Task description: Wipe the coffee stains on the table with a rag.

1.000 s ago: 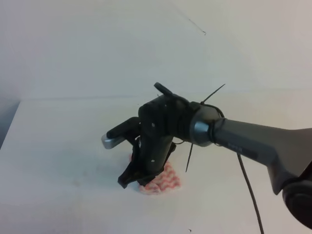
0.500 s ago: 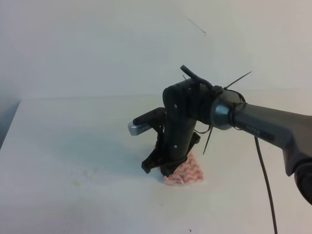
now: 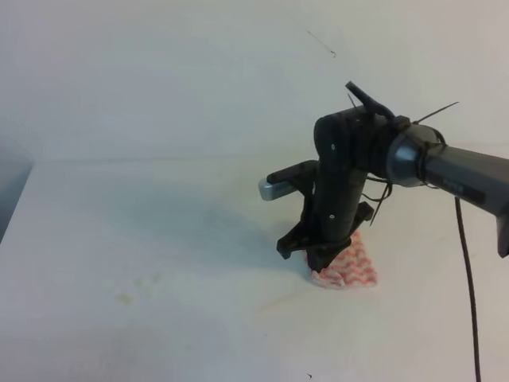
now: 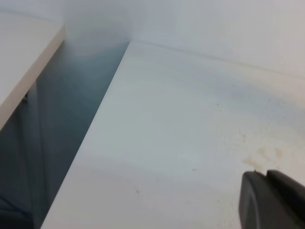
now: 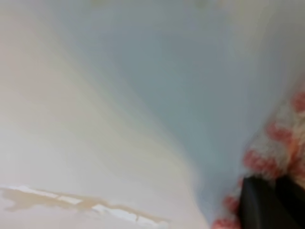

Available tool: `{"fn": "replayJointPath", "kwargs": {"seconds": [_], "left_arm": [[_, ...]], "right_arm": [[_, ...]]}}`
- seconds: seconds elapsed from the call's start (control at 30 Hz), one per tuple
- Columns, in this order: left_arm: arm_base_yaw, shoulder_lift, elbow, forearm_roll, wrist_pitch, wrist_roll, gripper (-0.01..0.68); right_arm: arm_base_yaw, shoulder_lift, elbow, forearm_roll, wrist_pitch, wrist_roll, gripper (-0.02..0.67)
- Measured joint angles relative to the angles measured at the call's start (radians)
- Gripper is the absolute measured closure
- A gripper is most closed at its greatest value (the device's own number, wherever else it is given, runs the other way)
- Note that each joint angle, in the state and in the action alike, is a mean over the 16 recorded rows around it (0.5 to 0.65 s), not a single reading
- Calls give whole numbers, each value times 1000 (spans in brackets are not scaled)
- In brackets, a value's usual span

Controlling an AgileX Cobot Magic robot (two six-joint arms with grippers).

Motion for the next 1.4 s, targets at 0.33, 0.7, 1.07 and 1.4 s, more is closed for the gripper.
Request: {"fn": "replayJointPath", "kwargs": {"seconds": [0.33,0.7,1.07,1.4], "left_arm": [[0,0,-5,0,0,0,674],[0,-2,-5,0,0,0,674],[0,0,-11,0,0,0,674],[0,0,-8,0,1,0,674]], "right_arm": [[-75,-55,42,15,-3,-23,632],[-75,-83,68,42,-6,-80,538],[-64,-187,57,37,-21,-138,499],[-64,-416,83,31,-69,-172,631]]}}
